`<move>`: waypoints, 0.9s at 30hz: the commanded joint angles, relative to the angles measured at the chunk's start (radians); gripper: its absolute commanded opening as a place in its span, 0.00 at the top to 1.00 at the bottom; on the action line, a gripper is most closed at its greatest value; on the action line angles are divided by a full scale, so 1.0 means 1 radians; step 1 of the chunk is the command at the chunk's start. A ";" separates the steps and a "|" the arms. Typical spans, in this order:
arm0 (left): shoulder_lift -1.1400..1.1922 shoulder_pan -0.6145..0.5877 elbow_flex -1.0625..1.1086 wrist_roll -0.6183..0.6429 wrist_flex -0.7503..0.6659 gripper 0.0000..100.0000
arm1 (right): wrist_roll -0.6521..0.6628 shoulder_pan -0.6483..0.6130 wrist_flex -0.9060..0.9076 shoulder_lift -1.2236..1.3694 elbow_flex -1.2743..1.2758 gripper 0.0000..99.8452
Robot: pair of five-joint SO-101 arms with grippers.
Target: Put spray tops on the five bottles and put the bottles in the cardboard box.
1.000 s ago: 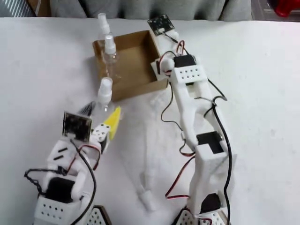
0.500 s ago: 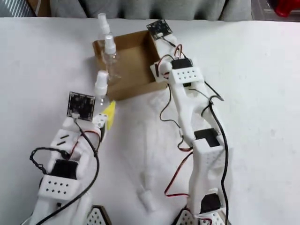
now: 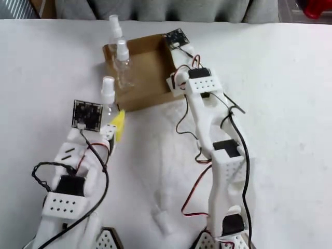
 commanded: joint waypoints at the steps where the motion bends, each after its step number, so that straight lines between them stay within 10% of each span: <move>1: 0.004 -0.012 -0.071 0.009 -0.034 0.98 | 0.012 0.002 -0.012 -0.010 -0.051 0.92; 27: 0.005 -0.012 -0.071 0.005 -0.035 0.98 | 0.014 -0.001 0.222 -0.004 -0.133 0.98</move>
